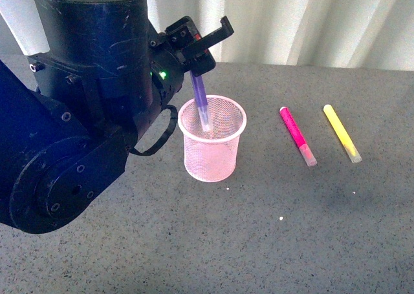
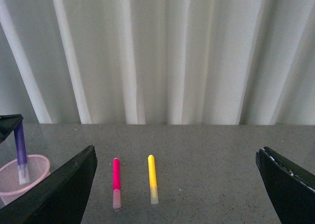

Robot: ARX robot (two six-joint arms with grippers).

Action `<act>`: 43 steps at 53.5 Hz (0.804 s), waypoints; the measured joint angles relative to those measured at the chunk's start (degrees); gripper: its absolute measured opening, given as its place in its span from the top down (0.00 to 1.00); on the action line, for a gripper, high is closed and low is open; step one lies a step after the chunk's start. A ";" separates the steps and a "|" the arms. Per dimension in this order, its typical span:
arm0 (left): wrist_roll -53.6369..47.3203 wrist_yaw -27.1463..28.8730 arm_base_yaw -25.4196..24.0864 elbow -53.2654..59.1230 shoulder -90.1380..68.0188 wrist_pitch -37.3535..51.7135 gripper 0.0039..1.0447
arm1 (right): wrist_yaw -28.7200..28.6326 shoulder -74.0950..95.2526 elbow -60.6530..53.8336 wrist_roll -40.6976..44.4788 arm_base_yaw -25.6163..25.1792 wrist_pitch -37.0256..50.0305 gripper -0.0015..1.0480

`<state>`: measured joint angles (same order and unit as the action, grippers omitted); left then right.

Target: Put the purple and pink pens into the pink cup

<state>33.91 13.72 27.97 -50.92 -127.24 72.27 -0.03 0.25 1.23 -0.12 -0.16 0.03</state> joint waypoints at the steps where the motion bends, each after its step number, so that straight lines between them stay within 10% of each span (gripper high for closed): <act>1: 0.00 0.00 0.00 0.00 0.00 0.00 0.64 | -0.02 0.00 0.00 0.00 0.00 0.00 0.07; 21: -0.31 -3.08 -0.66 2.45 5.01 -2.60 0.04 | -0.02 0.00 0.00 0.00 0.00 0.00 0.07; 43: -8.37 -31.74 -9.62 21.44 44.52 -33.83 0.06 | -0.02 0.00 0.00 0.00 0.00 0.00 0.07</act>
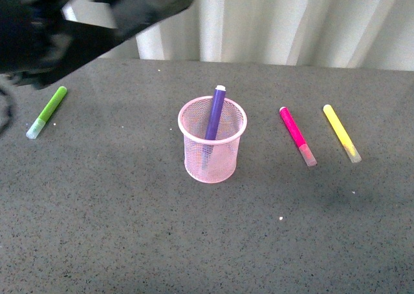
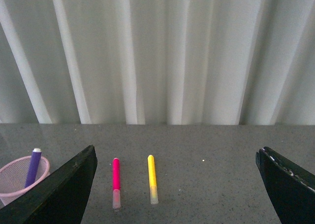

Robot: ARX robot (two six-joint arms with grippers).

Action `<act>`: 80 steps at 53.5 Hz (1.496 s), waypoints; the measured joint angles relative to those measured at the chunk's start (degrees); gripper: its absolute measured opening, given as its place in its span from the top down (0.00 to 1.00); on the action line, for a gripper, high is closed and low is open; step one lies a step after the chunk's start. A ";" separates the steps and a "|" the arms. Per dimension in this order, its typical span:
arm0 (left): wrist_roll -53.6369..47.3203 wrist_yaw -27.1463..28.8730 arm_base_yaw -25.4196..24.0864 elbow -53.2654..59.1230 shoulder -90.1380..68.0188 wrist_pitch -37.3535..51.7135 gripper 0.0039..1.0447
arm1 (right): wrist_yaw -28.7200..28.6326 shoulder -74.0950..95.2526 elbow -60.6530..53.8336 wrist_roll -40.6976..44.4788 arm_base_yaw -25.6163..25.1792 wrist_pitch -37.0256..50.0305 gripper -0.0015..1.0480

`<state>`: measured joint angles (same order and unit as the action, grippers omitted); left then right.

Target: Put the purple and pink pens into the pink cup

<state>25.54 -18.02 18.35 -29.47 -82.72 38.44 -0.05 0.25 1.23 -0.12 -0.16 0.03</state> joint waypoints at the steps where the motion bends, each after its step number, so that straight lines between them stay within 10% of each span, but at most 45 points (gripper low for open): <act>1: -0.24 -1.25 -1.07 1.03 2.36 -1.73 0.06 | 0.00 0.00 0.00 0.00 0.00 0.00 0.07; 18: -6.19 -8.79 -15.89 13.86 24.20 -14.86 0.08 | 0.00 0.00 0.00 0.00 0.00 0.00 0.07; 27: -20.68 22.56 -12.48 26.23 25.20 12.68 0.39 | 0.02 0.02 0.00 0.00 0.00 0.00 0.07; 45: -24.65 18.23 -18.16 28.76 41.92 1.05 0.97 | 0.02 0.00 0.00 0.00 0.00 0.00 0.07; 80: -25.09 18.08 -18.21 28.96 63.43 -18.97 0.97 | 0.02 0.00 0.00 0.00 0.00 0.00 0.07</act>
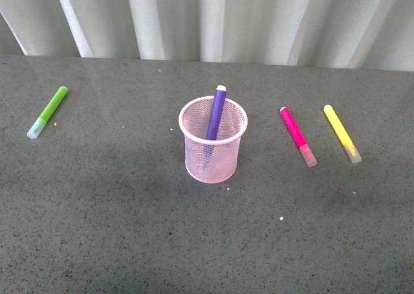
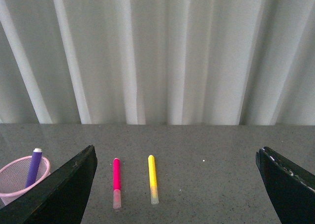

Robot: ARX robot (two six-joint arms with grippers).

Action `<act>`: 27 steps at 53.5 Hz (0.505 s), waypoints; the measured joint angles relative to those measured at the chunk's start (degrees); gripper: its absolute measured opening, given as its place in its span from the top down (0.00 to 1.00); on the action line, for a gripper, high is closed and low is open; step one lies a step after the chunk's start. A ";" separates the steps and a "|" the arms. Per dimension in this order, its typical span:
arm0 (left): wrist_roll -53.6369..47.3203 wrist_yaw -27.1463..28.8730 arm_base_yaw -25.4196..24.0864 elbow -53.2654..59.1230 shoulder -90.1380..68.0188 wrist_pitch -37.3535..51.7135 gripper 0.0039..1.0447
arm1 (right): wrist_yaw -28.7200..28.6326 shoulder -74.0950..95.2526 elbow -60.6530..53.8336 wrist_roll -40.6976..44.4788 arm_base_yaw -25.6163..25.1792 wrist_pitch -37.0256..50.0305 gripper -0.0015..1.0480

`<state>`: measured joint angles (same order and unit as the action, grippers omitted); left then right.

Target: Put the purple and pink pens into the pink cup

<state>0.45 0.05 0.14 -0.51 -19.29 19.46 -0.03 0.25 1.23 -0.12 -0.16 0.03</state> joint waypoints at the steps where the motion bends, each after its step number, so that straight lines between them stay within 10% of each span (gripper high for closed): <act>1: 0.00 -0.02 0.00 0.00 0.48 -0.44 0.97 | 0.00 0.00 0.00 0.00 0.00 0.00 0.07; 27: 0.00 -0.02 0.00 0.00 8.20 -8.15 0.97 | 0.00 0.00 0.00 0.00 0.00 0.00 0.07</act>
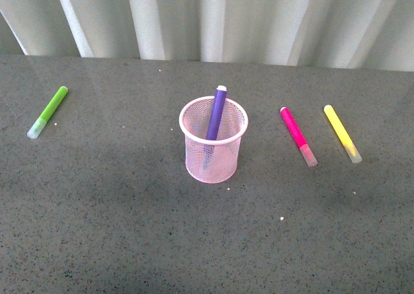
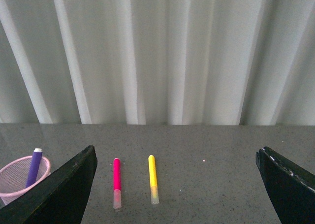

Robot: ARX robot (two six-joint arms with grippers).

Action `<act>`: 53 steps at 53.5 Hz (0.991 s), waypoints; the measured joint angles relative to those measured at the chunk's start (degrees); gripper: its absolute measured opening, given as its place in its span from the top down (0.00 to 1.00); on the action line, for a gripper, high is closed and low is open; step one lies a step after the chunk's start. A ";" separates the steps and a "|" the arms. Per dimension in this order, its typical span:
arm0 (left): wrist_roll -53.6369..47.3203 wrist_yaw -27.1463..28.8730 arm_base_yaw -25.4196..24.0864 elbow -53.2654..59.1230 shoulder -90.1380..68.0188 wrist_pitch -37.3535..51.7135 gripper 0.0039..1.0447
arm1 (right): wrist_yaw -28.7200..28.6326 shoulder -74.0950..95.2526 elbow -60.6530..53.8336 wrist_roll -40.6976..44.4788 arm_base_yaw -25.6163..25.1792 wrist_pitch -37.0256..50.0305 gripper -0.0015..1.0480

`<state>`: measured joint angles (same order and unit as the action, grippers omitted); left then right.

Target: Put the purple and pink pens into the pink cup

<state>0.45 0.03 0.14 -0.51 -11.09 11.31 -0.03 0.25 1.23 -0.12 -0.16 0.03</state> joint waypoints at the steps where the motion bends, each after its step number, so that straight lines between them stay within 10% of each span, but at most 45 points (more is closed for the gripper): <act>1: 0.00 0.00 0.00 0.00 0.26 -0.26 0.97 | 0.00 0.00 0.00 0.00 0.00 0.00 0.07; 26: 0.00 -0.02 0.00 -0.02 10.84 -11.26 0.94 | 0.00 0.00 0.00 0.00 0.00 0.00 0.07; 40: 0.00 0.00 0.00 -0.02 10.86 -11.28 0.46 | -3.72 1.11 0.11 -1.09 -0.90 0.87 0.07; 53: 0.00 0.00 0.00 -0.02 10.88 -11.28 0.08 | -5.14 31.50 11.19 -3.98 -2.67 32.85 0.07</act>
<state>0.45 0.03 0.14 -0.54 -0.21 0.03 -5.17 31.75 12.43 -4.10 -2.83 32.88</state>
